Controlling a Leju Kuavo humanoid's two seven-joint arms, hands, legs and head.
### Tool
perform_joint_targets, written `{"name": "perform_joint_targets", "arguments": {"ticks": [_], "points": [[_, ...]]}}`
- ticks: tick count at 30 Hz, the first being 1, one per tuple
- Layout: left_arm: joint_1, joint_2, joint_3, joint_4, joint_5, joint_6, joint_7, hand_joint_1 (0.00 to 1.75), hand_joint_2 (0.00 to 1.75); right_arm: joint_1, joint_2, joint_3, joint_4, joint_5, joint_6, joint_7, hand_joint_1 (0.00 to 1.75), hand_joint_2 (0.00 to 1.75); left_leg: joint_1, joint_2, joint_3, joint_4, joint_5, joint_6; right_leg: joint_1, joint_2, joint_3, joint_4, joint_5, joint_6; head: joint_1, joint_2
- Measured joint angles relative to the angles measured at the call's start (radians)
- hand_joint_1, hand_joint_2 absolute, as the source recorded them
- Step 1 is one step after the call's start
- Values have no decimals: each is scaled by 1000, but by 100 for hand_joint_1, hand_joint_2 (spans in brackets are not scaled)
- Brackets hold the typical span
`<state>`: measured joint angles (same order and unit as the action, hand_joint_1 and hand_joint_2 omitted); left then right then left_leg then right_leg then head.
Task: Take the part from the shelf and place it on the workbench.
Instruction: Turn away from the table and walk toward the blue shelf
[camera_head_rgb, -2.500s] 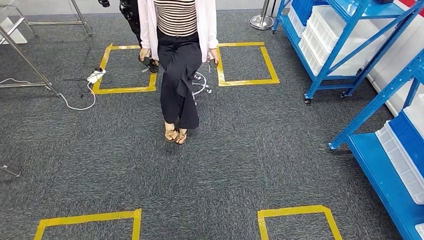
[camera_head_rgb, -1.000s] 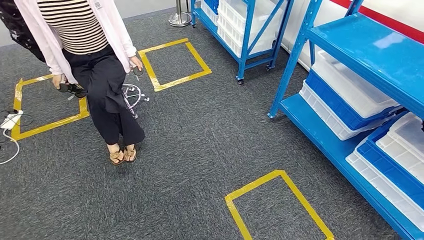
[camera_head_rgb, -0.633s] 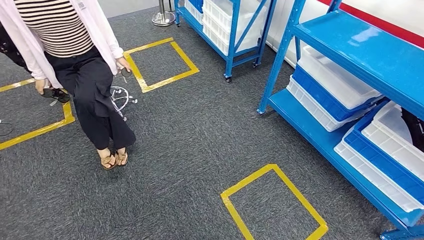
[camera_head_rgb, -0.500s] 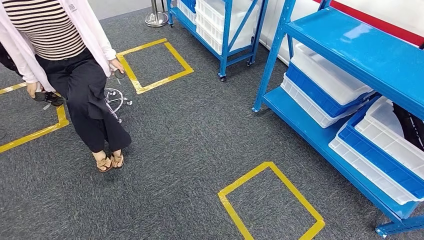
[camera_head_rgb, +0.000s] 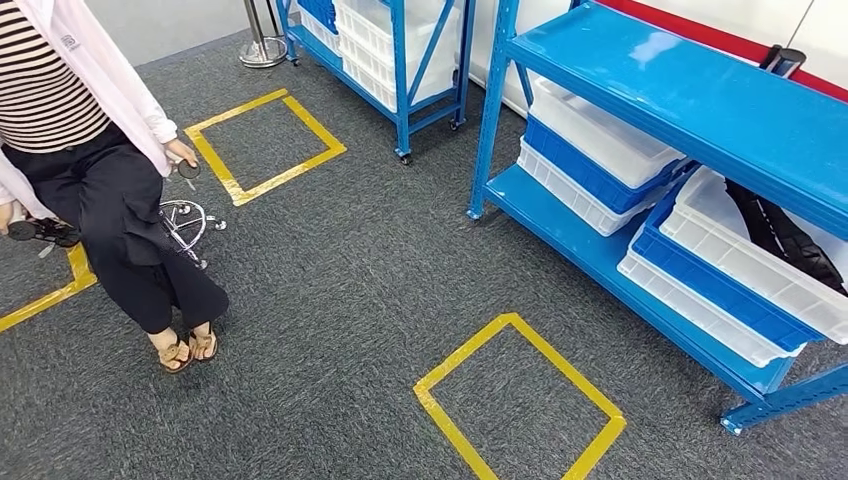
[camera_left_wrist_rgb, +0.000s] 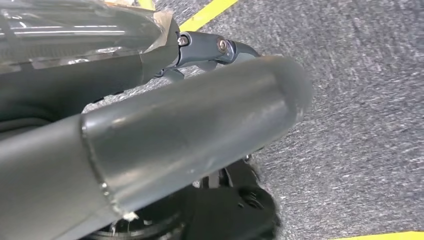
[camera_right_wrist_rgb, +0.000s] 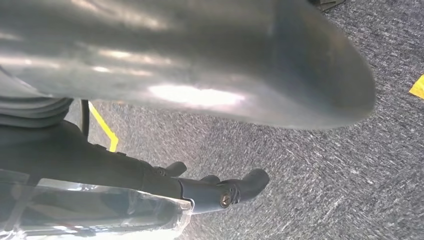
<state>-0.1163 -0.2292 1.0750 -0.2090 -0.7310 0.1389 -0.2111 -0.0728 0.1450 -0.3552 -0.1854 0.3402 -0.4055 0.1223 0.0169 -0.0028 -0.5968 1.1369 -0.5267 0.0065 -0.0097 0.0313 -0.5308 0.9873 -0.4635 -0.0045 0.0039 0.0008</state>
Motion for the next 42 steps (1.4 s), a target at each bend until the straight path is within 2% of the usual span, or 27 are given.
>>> {"name": "perform_joint_targets", "arguments": {"ticks": [1,2,3,6,9,12,18,23,36,40,42], "points": [[-1,0,0,0,0,0,0,0,0,-1,0,0,0,9,1,5,0,0,1,-4,25,-60,26,1,3,4,-1,3,-2,3,0,0],[-2,0,0,0,-1,0,-1,0,0,-1,0,0,0,18,1,9,0,0,1,-8,41,-100,39,3,6,6,-4,5,-3,6,1,0],[-3,0,0,0,-1,0,-1,0,0,-2,0,0,0,23,1,13,0,0,0,-11,45,-116,41,6,11,7,-11,7,-6,7,2,0],[-3,0,0,0,-2,0,-1,0,0,-1,-2,0,0,29,1,20,0,0,-9,-12,44,-121,44,12,15,7,-22,9,-10,5,2,0],[-3,0,0,0,-3,0,-1,0,0,-1,-2,0,0,32,-1,24,0,0,-19,-12,41,-120,46,21,13,7,-22,8,-5,12,2,0],[-3,0,0,0,-4,0,-1,0,0,0,-2,0,0,40,-3,25,0,0,-23,-12,40,-120,46,25,11,7,-23,7,-3,15,2,0],[-3,0,0,0,-4,8,-3,0,0,-1,-2,0,0,46,-6,22,0,0,-24,-12,39,-119,46,27,9,6,-22,6,-2,17,2,0],[-3,1,0,0,-4,12,-18,0,0,0,-3,0,0,46,2,-19,0,0,-22,-12,39,-119,46,27,7,6,-20,6,-1,18,2,0],[-3,1,0,0,-3,9,-25,0,0,0,-4,0,-1,46,4,-34,0,0,-14,-12,39,-119,47,27,13,7,-19,7,-1,18,2,0],[-5,1,2,0,9,-13,-36,0,0,-1,-4,0,-1,49,11,-49,0,0,-11,-9,45,-134,54,42,7,4,-17,0,2,32,1,0],[-5,-1,2,0,11,-22,-39,0,0,-2,-5,0,-1,49,16,-52,0,0,-2,-3,58,-156,64,50,9,-7,-39,43,-21,32,5,0]]}}
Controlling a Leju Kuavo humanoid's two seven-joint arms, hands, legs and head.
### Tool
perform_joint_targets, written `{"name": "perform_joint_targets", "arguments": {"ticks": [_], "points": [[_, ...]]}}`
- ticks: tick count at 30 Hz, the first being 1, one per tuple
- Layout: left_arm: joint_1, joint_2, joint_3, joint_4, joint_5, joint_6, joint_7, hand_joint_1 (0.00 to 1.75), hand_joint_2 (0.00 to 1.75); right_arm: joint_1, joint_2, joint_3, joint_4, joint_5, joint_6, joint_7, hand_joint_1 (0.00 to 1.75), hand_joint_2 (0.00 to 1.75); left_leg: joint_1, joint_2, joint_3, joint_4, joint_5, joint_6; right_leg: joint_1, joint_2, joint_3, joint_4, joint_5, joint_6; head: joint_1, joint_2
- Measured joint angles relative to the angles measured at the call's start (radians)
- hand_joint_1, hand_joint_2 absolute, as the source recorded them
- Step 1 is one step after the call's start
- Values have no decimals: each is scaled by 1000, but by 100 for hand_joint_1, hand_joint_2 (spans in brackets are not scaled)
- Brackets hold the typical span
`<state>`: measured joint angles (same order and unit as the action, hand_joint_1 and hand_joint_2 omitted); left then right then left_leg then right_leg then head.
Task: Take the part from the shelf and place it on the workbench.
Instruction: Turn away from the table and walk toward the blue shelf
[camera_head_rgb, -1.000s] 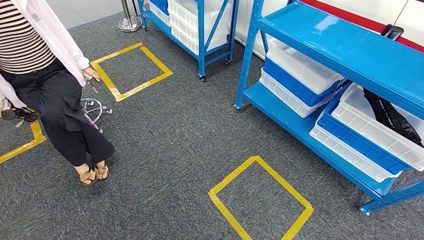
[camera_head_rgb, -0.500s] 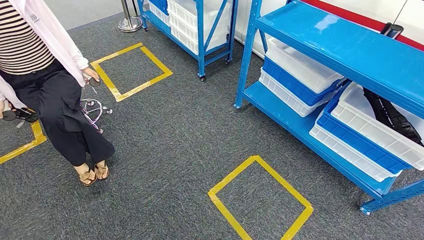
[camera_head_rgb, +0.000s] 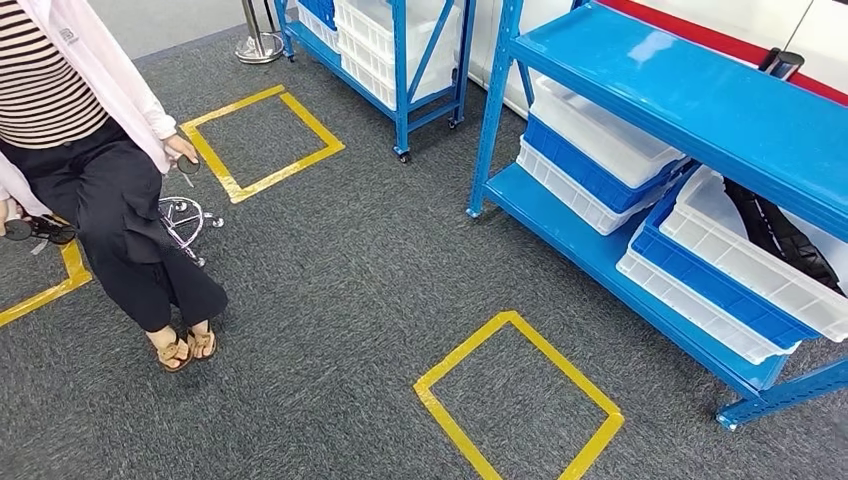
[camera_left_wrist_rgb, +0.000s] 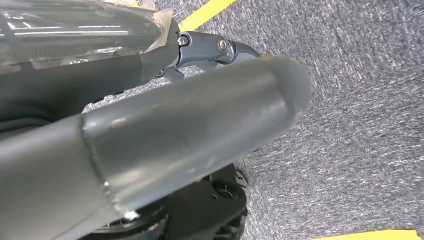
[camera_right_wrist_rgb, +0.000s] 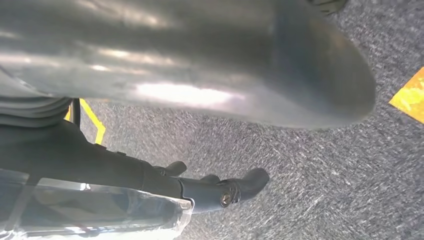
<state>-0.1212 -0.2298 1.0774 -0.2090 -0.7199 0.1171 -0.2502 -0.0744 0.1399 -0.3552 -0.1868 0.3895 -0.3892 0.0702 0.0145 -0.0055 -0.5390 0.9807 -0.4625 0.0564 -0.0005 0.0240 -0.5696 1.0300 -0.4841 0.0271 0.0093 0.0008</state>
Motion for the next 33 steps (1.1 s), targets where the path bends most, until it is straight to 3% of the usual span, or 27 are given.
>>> {"name": "perform_joint_targets", "arguments": {"ticks": [3,5,6,7,9,10,11,13,15,16,19,20,21,22,24,25,27,30,31,33], "points": [[1,0,1,0,0,-5,-3,0,0,0,-1,0,0,0,2,0,0,0,2,8,3,-7,2,3,-9,-9,-74,142,-60,-6,7,0],[1,1,0,0,-1,-8,-4,0,0,2,-1,0,0,-2,2,0,0,0,3,12,2,-6,0,-1,-20,-10,-117,223,-80,2,9,0],[1,2,0,0,-1,-10,-5,0,0,4,-1,0,0,-4,2,0,0,0,5,14,2,-5,-1,-5,-27,-12,-117,222,-72,12,10,0],[1,2,0,0,-2,-11,-5,0,0,5,-1,0,0,-7,2,-1,0,0,8,14,4,-3,-4,-11,-35,-14,-96,180,-50,24,12,0],[1,4,0,0,-3,-11,-5,0,0,5,0,0,0,-10,4,-4,0,0,11,15,5,6,-14,-31,-48,-24,-26,48,-5,47,15,0],[1,5,0,0,-4,-11,-5,0,0,4,1,0,0,-10,6,-6,0,0,11,15,6,10,-22,-42,-48,-27,-1,1,6,48,16,0],[1,6,0,0,-4,-11,-6,0,0,3,1,0,0,-10,8,-9,0,0,11,15,6,14,-28,-51,-45,-27,13,-22,8,41,16,0],[1,5,0,0,-4,-11,-6,0,0,3,2,0,0,-7,9,-10,0,0,17,16,10,13,-35,-65,-36,-23,16,-22,3,18,11,0],[0,3,0,0,-4,-11,-6,0,0,4,1,0,0,-4,9,-9,0,0,26,16,8,31,-47,-71,-35,-20,23,-21,-1,0,9,0],[0,3,0,0,-4,-10,-6,0,0,4,0,0,0,-3,8,-8,0,0,28,16,-8,66,-65,-71,-35,-19,29,-22,-4,-7,8,0],[2,2,1,0,-5,-8,-6,0,0,4,0,0,0,-1,8,-5,0,0,23,13,-123,266,-133,-65,-22,-17,45,-23,-18,-29,6,0],[3,2,1,0,-5,-7,-5,0,0,4,0,0,0,-1,8,-2,0,0,22,12,-158,312,-136,-61,-17,-16,51,-23,-23,-35,5,0],[4,2,2,0,-5,-6,-5,0,0,4,0,0,0,-1,8,0,0,0,20,12,-176,322,-121,-57,-13,-14,59,-23,-29,-39,6,0],[5,3,2,0,-6,-5,-5,0,0,5,0,0,0,-1,7,3,0,0,18,11,-175,294,-88,-51,-10,-11,68,-23,-36,-41,6,0],[4,4,2,0,-8,-4,-5,0,0,5,1,0,0,-1,7,5,0,0,9,7,-135,174,-7,-33,-8,-6,85,-24,-51,-38,6,0],[4,4,2,0,-9,-4,-5,0,0,5,2,0,0,0,6,6,0,0,3,6,-113,118,15,-27,-5,-4,89,-24,-60,-34,7,0],[1,5,2,0,-10,-3,-5,0,0,3,4,0,0,1,6,6,0,0,-7,4,-90,64,17,-19,-1,-3,97,-29,-69,-21,7,0],[2,3,2,0,-11,-2,-5,0,0,2,4,0,0,5,5,8,0,0,-11,2,-64,37,9,-6,-1,-6,118,-26,-69,-3,5,0],[3,3,2,0,-11,-2,-5,0,0,1,4,0,0,7,5,8,0,0,-10,2,-51,32,7,-2,-2,-8,109,-4,-74,0,6,0],[2,3,2,0,-11,-2,-6,0,0,-1,4,0,0,8,5,9,0,0,-10,2,-30,27,-3,4,-5,-11,49,99,-98,5,8,0]]}}
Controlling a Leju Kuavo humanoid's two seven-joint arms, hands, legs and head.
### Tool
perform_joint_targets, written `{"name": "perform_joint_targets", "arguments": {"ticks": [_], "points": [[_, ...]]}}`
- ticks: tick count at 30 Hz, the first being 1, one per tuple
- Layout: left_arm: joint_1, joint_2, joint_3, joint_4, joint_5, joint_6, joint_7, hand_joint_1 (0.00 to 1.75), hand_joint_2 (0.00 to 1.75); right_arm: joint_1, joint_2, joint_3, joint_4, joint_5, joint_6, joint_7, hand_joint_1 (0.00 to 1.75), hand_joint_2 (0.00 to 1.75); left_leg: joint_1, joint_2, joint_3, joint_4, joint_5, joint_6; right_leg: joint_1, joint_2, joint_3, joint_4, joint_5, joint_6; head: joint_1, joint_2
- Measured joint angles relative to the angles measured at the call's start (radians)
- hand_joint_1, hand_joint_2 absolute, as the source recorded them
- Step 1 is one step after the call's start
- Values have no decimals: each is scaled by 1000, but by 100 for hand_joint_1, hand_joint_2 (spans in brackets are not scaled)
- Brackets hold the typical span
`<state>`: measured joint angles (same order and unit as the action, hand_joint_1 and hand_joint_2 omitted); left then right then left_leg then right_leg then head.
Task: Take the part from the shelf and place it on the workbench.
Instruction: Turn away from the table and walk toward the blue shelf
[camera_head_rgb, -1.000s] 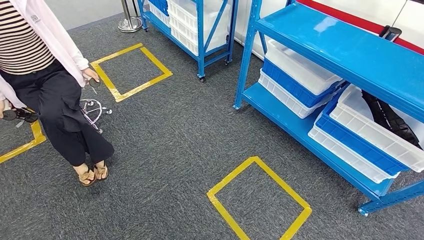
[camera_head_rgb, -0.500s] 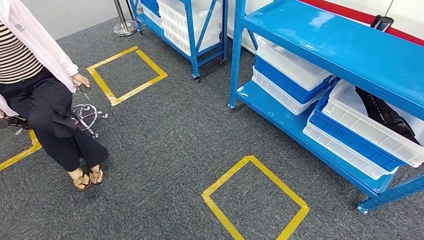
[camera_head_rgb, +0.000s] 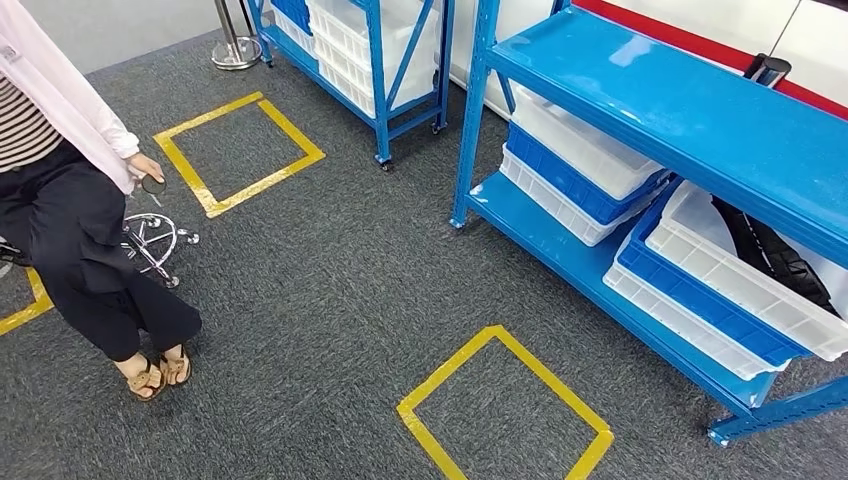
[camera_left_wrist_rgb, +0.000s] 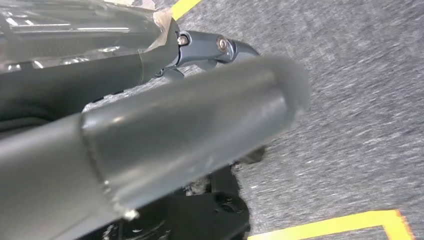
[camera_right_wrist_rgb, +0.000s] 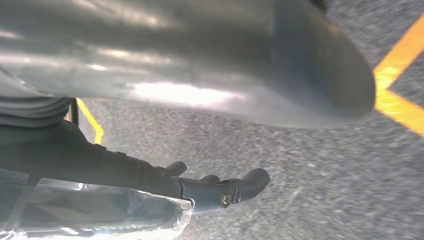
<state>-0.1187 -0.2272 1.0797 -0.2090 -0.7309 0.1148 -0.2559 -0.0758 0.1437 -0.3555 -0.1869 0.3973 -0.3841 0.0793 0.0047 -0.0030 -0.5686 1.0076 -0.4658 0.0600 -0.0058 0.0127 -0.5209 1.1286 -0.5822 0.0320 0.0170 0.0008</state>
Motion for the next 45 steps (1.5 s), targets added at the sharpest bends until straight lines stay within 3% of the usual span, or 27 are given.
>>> {"name": "perform_joint_targets", "arguments": {"ticks": [2,3,4,5,6,7,9,12,14,16,18,19,20,22,24,27,28,30,32,34,35,36,37,38,40,43,45], "points": [[-1,0,0,0,0,0,0,0,0,0,0,0,0,0,0,0,0,0,-2,0,15,0,-17,3,-1,-1,-91,119,-40,1,0,0],[0,0,0,0,0,0,0,0,0,3,0,0,0,1,1,0,0,0,-3,-1,26,0,-26,4,-1,-1,-122,142,-50,2,0,0],[1,-1,0,0,0,0,0,0,0,5,0,0,0,1,3,0,0,0,-4,-2,39,0,-36,3,-1,-1,-135,129,-43,6,0,0],[1,-2,0,0,0,0,0,0,0,7,-1,0,0,1,6,-2,0,0,-4,-4,54,0,-47,2,-1,-2,-129,80,-14,14,0,0],[2,-2,0,0,0,0,0,0,0,9,-1,0,0,2,10,-4,0,0,-5,-4,66,-1,-57,-1,0,-4,-113,12,34,21,0,0],[1,-3,0,0,0,0,0,0,0,9,-2,0,0,3,14,-7,0,0,-5,-4,78,-1,-68,-4,2,-9,-99,-46,76,21,-1,0],[-1,-4,0,0,0,0,0,0,0,7,-3,0,0,4,18,-9,0,0,-5,-2,89,-4,-85,-15,11,-19,-81,-108,124,2,-1,0],[-2,-7,0,0,0,0,0,0,0,6,-4,0,0,5,18,-11,0,0,-3,1,99,13,-89,-29,9,-16,-61,-122,120,-33,-2,0],[-2,-8,0,0,0,0,0,0,0,8,-6,0,-1,5,18,-12,0,0,0,0,64,88,-99,-36,1,-12,-34,-129,111,-51,-4,0],[-2,-8,0,0,0,0,0,0,0,7,-5,0,-1,5,18,-13,0,0,3,0,-15,208,-139,-45,0,-11,-15,-131,97,-63,-6,0],[-1,-8,0,0,0,1,0,0,0,7,-5,0,-1,5,18,-15,0,0,8,0,-91,286,-185,-54,-1,-7,6,-131,78,-63,-6,0],[0,-7,0,0,0,1,0,0,0,8,-5,-1,-1,5,18,-15,0,0,11,0,-111,284,-187,-58,-2,-5,20,-131,67,-60,-6,0],[0,-7,0,0,0,1,0,0,0,9,-5,-1,-1,5,18,-15,0,0,13,0,-116,250,-165,-60,-3,-3,36,-131,55,-57,-6,0],[2,-6,0,0,0,2,0,0,0,10,-4,-1,-1,5,18,-15,0,0,17,2,-101,132,-58,-61,-5,0,62,-131,30,-47,-8,0],[1,-5,1,0,-1,2,0,0,0,7,-4,-1,-1,5,18,-16,0,0,13,4,-85,56,17,-51,-2,1,75,-137,9,-33,-10,0],[0,-5,1,0,-1,2,0,0,0,3,-5,-1,-1,5,18,-16,0,0,7,1,-61,31,25,-27,4,1,97,-138,7,-9,-12,0],[1,-6,1,0,-1,2,0,0,0,2,-5,-1,-1,5,18,-16,0,0,7,0,-48,23,24,-20,5,0,90,-109,13,-4,-12,0],[0,-6,1,0,-1,2,0,0,0,1,-5,-1,-1,6,18,-17,0,0,8,0,-23,13,16,-11,2,-2,23,0,9,-2,-11,0],[-1,-5,1,0,-1,2,0,0,0,1,-4,0,-1,6,18,-17,0,0,6,-1,-6,10,0,-5,1,-3,-74,126,-36,-8,-10,0],[0,-5,1,0,-1,2,0,0,0,4,-4,-1,-1,5,18,-17,0,0,3,-6,16,9,-21,-2,1,-3,-133,157,-82,-12,-9,0],[0,-5,1,0,-1,2,0,0,0,6,-4,-1,-1,5,18,-17,0,0,2,-8,31,9,-31,-2,2,-3,-140,127,-77,-7,-9,0],[1,-5,1,0,-1,2,0,0,0,8,-4,-1,-1,5,18,-17,0,0,1,-10,45,9,-41,-3,2,-3,-135,74,-47,2,-9,0],[1,-6,1,0,-1,2,0,0,0,9,-5,-1,-1,5,18,-17,0,0,0,-11,56,8,-52,-5,3,-6,-123,10,6,9,-9,0],[0,-6,1,0,-1,2,0,0,0,9,-5,-1,-1,5,18,-17,0,0,-1,-12,65,8,-63,-8,5,-11,-113,-43,51,9,-9,0],[-1,-7,1,0,-1,2,0,0,0,8,-6,-1,-1,5,18,-17,0,0,-3,-12,80,6,-79,-19,12,-17,-100,-98,105,-4,-9,0],[-1,-8,1,1,-1,1,0,0,0,8,-6,-1,-1,5,18,-17,0,0,-3,-8,97,29,-85,-35,5,-15,-69,-115,121,-35,-8,0],[-2,-8,1,1,-1,2,0,0,0,9,-7,-1,-1,5,19,-17,0,0,0,-3,60,109,-106,-43,-3,-13,-40,-117,122,-49,-9,0]]}}
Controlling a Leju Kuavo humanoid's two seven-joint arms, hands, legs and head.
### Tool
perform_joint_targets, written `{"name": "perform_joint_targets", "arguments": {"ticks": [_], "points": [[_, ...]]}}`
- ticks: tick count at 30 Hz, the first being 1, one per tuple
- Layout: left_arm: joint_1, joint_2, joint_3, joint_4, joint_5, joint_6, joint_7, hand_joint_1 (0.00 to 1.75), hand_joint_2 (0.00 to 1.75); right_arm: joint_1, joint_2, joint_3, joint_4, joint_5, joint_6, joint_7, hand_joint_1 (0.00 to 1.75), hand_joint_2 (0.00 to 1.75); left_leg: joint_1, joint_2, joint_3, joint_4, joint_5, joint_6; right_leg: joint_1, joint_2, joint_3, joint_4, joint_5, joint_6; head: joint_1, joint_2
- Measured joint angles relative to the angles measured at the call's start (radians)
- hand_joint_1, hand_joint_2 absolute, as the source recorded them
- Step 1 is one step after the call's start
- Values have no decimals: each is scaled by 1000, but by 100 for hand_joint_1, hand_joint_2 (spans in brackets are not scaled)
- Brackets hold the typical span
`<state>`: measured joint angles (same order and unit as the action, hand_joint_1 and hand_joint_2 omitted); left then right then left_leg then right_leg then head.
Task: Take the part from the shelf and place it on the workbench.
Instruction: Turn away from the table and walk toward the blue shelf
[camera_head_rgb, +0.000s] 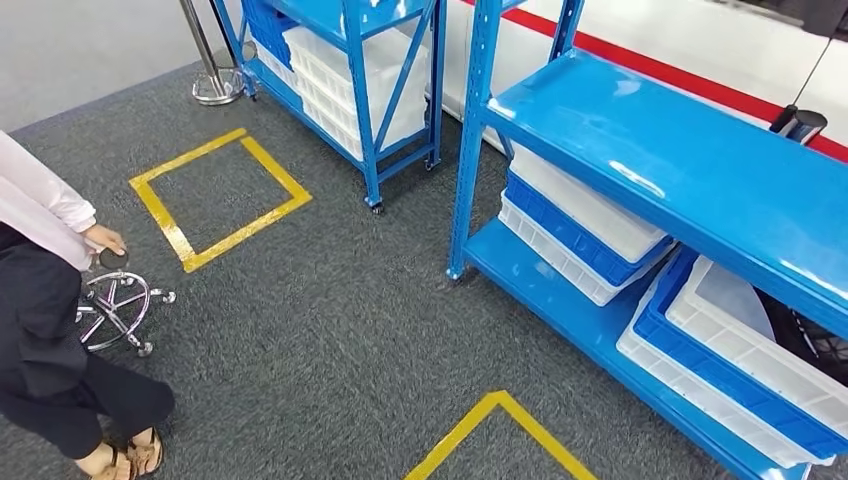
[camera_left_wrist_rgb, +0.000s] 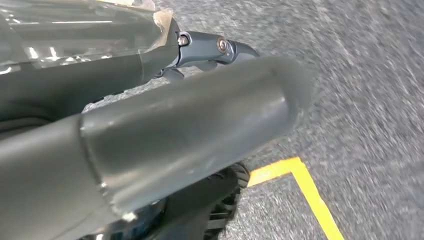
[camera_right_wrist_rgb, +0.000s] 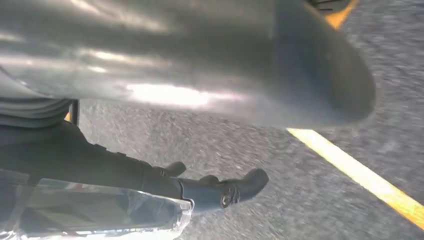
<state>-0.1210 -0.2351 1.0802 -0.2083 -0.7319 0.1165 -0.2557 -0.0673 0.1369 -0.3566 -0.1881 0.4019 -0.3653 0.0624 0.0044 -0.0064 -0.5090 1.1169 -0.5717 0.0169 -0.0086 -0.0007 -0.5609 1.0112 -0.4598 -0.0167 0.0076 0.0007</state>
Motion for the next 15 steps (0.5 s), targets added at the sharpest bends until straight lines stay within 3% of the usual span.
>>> {"name": "perform_joint_targets", "arguments": {"ticks": [2,4,5,8,9,12,14,15], "points": [[-1,1,0,0,-1,5,7,0,0,-1,0,0,0,-2,7,-2,0,0,4,2,-77,114,-51,-9,-1,7,10,0,-7,-8,-1,0],[2,2,0,0,-2,14,15,0,0,-1,1,-1,0,-5,16,-6,0,0,10,2,-136,158,-98,-19,-2,23,18,0,-16,-10,-1,0],[3,4,0,0,-2,17,18,0,0,-1,2,-2,0,-6,19,-7,0,0,14,2,-145,138,-91,-22,-3,33,24,0,-22,-7,-1,0],[5,8,0,0,-2,18,18,0,0,1,3,-3,0,-9,20,-7,0,0,23,-18,-113,-22,43,-28,-5,61,42,1,-39,6,-1,0],[4,10,0,0,-2,18,18,0,0,0,3,-3,0,-10,20,-7,0,0,22,-28,-103,-57,69,-25,-4,69,45,1,-44,12,-2,0],[3,12,0,0,-2,18,21,0,0,-1,4,-4,0,-10,20,-7,0,0,12,-28,-88,-74,87,0,1,87,43,-2,-57,33,-4,0],[1,11,0,0,-2,18,21,0,0,0,4,-4,0,-10,20,-7,0,0,12,-13,-76,-84,101,17,1,66,36,22,-75,40,-2,0],[0,10,0,0,-2,18,21,0,0,0,4,-4,0,-10,20,-7,0,0,13,-4,-71,-89,104,24,1,47,18,59,-95,39,0,0]]}}
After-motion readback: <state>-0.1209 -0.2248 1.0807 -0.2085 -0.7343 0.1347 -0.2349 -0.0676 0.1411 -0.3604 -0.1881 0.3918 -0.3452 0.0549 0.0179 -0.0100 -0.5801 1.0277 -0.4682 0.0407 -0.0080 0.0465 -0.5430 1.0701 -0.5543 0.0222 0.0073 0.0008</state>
